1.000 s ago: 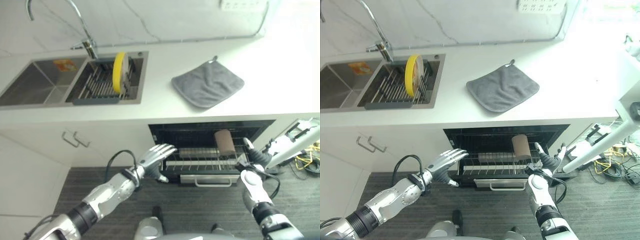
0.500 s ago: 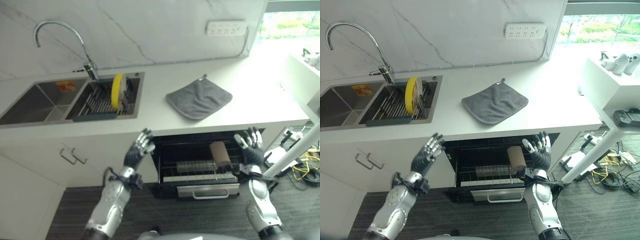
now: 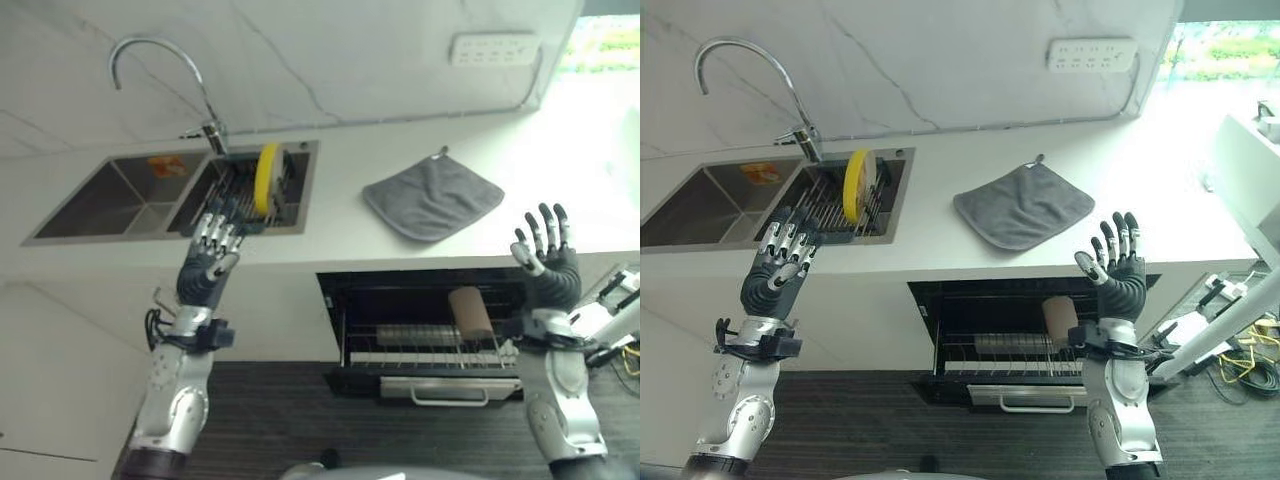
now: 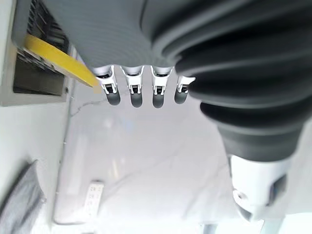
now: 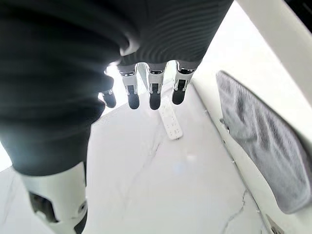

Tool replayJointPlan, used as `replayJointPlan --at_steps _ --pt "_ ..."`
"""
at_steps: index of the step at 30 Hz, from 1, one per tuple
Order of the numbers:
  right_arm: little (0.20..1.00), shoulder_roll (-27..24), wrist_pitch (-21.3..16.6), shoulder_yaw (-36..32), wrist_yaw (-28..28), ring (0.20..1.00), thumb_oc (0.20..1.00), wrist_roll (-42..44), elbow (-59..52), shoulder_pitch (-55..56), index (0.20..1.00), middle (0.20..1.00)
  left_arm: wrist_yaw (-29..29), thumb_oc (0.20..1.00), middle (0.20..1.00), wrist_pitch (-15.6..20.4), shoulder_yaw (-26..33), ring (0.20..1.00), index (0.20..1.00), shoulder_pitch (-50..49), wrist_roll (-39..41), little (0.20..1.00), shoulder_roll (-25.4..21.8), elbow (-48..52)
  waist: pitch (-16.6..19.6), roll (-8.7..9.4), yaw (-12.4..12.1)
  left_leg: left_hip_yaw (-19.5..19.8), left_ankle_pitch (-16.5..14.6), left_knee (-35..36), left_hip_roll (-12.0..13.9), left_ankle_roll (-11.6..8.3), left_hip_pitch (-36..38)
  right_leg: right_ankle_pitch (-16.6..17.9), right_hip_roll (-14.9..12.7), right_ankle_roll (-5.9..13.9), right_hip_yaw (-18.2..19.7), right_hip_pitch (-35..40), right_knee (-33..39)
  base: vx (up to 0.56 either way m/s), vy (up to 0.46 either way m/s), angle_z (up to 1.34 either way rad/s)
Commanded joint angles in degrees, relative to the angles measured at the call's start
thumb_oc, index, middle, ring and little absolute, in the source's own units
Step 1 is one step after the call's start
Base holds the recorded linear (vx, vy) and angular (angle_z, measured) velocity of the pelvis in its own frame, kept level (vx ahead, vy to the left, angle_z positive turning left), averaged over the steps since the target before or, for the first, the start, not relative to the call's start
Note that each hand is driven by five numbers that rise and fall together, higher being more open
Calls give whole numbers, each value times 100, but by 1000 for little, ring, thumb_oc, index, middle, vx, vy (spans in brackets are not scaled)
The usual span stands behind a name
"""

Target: Place the dishes in the dishwasher.

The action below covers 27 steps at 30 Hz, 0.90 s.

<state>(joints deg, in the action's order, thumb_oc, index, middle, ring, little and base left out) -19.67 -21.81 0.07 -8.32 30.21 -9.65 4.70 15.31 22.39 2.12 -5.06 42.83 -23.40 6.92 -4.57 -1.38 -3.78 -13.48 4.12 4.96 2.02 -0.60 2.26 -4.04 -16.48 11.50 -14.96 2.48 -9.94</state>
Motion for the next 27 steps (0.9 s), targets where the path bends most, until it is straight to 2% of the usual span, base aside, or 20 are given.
replayJointPlan --at_steps 1,2,3,4,5,7,9,11,12,15,17,18,19,20,21,22,23,24,27 --pt "1000 -145 -684 -108 600 1000 1000 -435 -385 -439 1000 1000 -408 1000 1000 646 419 1000 1000 540 11 1000 -560 351 -132 53 -51 426 -775 -450 -233 84 360 186 921 -166 162 -101 -158 82 -36 -3" --pt "1000 -188 -795 -128 693 1000 1000 -475 -370 -466 1000 1000 -524 1000 1000 749 463 1000 1000 579 -129 1000 -569 250 -139 47 -39 453 -815 -543 -230 71 331 16 988 -267 141 1 -84 72 -49 0" --pt "1000 -412 -865 -181 586 1000 1000 -822 -598 -507 1000 1000 -734 1000 1000 820 543 1000 1000 545 -346 1000 -479 400 -170 154 32 106 -1081 -1394 -213 0 175 -94 972 -426 9 -10 3 4 -19 8" --pt "1000 -466 -923 -167 495 1000 1000 -933 -610 -539 1000 1000 -737 1000 1000 885 535 1000 1000 517 -362 1000 -431 406 -187 187 19 -9 -1090 -1621 -127 -57 72 -119 930 -490 -47 48 30 -45 15 42" --pt "1000 -604 -872 -165 323 1000 1000 -1020 -654 -660 1000 1000 -754 1000 1000 976 484 1000 1000 469 -482 1000 -332 424 -234 257 -40 69 -1211 -2195 -54 -140 -262 -49 862 -539 -54 93 108 -43 56 55" --pt "1000 -721 -964 -64 191 1000 1000 -883 -499 -855 1000 1000 -794 1000 1000 977 486 1000 1000 423 -698 1000 -288 446 -251 257 -143 367 -1136 -2232 84 -139 -456 -27 830 -561 56 65 126 -38 162 36" --pt "1000 -782 -1196 -56 168 1000 1000 -974 -368 -999 1000 1000 -692 1000 1000 1054 509 1000 1000 385 -756 1000 -337 455 -211 186 -162 447 -826 -1732 450 -250 -322 -100 827 -539 104 63 138 -12 307 -15" --pt "1000 -791 -1377 -54 26 1000 1000 -1363 -463 -1005 1000 1000 -724 1000 1000 956 567 1000 1000 341 -731 1000 -412 582 -194 57 -163 664 -183 -1155 906 -493 -277 -223 820 -499 247 108 144 65 460 -3" --pt "1000 -840 -1346 -83 -157 1000 1000 -1687 -554 -968 1000 1000 -752 1000 1000 904 618 1000 1000 282 -638 1000 -419 624 -193 -7 -190 900 33 -904 1028 -569 -296 -275 793 -469 364 147 151 93 436 11" --pt "1000 -933 -1078 3 -91 1000 1000 -1572 -693 -952 1000 1000 -585 1000 1000 728 738 1000 1000 168 -238 1000 -353 664 -175 -151 -192 977 383 -485 1136 -686 -296 -327 619 -377 378 261 169 72 537 -22" --pt "1000 -949 -1098 -6 -126 1000 1000 -1614 -692 -941 1000 1000 -482 1000 1000 747 732 1000 1000 156 -167 1000 -331 617 -147 -163 -152 751 247 -377 1149 -665 -214 -286 446 -308 224 293 185 30 517 -44" --pt "1000 -917 -1094 -35 -259 1000 1000 -1771 -717 -905 1000 1000 -518 1000 1000 802 657 1000 1000 157 -252 1000 -340 535 -102 -194 -131 569 138 -186 1088 -659 -49 -173 228 -191 -14 306 211 32 453 -27" --pt "1000 -897 -1056 -40 -334 1000 1000 -1788 -738 -878 1000 1000 -589 1000 1000 798 630 1000 1000 164 -383 1000 -346 517 -99 -199 -131 560 99 -143 1012 -633 24 -97 126 -122 -50 308 217 43 653 -26" --pt "1000 -838 -950 -78 -444 1000 1000 -1748 -797 -785 1000 1000 -717 1000 1000 717 600 1000 1000 168 -562 1000 -389 507 -91 -188 -144 687 -67 -186 762 -506 79 44 -66 4 -4 270 155 32 487 -22" --pt "1000 -814 -954 -129 -462 1000 1000 -1753 -784 -734 1000 1000 -726 1000 1000 683 600 1000 1000 161 -549 1000 -416 482 -82 -169 -165 732 -170 -213 621 -414 103 111 -144 18 18 245 132 30 400 -25" --pt "1000 -807 -954 -142 -476 1000 1000 -1766 -779 -720 1000 1000 -718 1000 1000 676 599 1000 1000 160 -544 1000 -425 474 -79 -160 -175 736 -198 -224 585 -389 106 126 -167 24 27 238 128 41 323 -20" --pt "1000 -773 -927 -277 -505 1000 1000 -1807 -864 -639 1000 1000 -694 1000 1000 608 641 1000 1000 170 -634 1000 -472 455 -78 -107 -169 642 -299 -181 400 -258 184 458 -245 56 -22 80 44 41 267 -28" --pt "1000 -762 -918 -299 -529 1000 1000 -1847 -887 -626 1000 1000 -689 1000 1000 599 651 1000 1000 168 -700 1000 -481 463 -77 -96 -170 607 -309 -160 374 -233 204 512 -254 71 -23 40 20 44 316 -36" --pt "1000 -846 -904 -515 -503 1000 1000 -1607 -891 -691 1000 1000 -765 1000 1000 525 722 1000 1000 148 -801 1000 -616 600 -88 -50 -269 281 -335 4 288 -155 276 621 -65 112 -300 -74 144 -24 184 -57"
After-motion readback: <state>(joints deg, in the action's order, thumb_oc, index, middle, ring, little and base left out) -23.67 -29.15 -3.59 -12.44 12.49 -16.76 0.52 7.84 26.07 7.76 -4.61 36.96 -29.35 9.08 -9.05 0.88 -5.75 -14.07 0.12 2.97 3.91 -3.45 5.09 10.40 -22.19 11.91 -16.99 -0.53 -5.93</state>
